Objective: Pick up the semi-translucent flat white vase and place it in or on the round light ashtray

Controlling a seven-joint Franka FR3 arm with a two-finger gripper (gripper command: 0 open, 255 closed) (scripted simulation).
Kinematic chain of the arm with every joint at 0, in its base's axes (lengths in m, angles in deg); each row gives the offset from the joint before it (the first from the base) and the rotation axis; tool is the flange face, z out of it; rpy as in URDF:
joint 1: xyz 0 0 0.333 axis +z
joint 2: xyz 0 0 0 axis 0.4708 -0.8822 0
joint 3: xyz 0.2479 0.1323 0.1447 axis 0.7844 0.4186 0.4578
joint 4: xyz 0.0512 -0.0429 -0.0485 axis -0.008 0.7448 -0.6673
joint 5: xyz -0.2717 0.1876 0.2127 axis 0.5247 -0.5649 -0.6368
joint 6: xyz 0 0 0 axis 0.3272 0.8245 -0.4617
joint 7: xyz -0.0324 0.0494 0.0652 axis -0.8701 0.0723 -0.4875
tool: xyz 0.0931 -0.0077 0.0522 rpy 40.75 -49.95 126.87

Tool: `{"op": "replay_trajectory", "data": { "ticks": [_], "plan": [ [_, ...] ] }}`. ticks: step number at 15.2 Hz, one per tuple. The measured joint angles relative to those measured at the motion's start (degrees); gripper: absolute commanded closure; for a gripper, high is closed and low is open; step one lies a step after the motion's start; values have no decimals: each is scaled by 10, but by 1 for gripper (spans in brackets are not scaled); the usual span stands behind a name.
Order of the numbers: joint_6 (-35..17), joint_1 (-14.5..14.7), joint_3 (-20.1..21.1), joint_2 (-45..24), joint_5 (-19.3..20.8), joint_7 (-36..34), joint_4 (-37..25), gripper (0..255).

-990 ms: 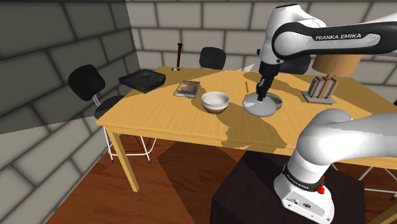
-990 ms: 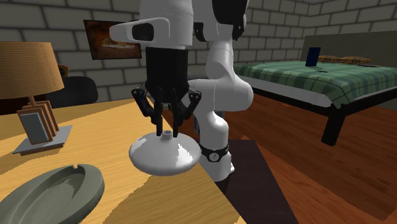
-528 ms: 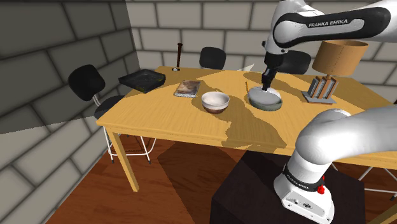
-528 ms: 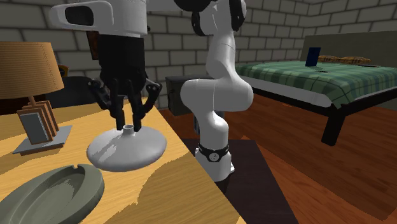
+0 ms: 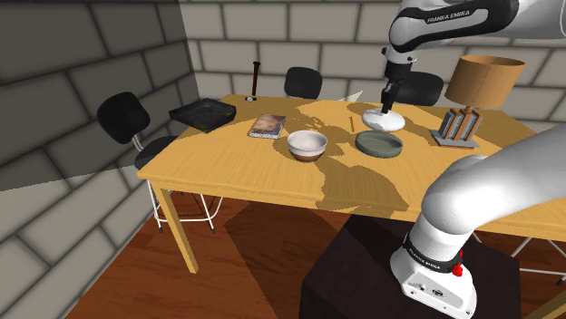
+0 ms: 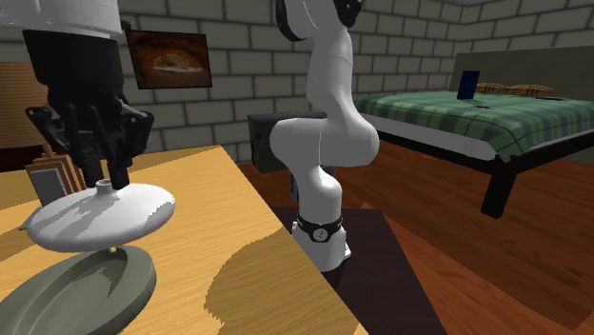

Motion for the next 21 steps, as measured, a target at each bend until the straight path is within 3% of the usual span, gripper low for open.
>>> {"op": "replay_trajectory", "data": {
  "ticks": [6, 21],
  "plan": [
    [-13, 20, -76, -109, -25, 80, -108, 255],
    [-129, 19, -112, -145, -24, 92, -28, 255]
  ]
}}
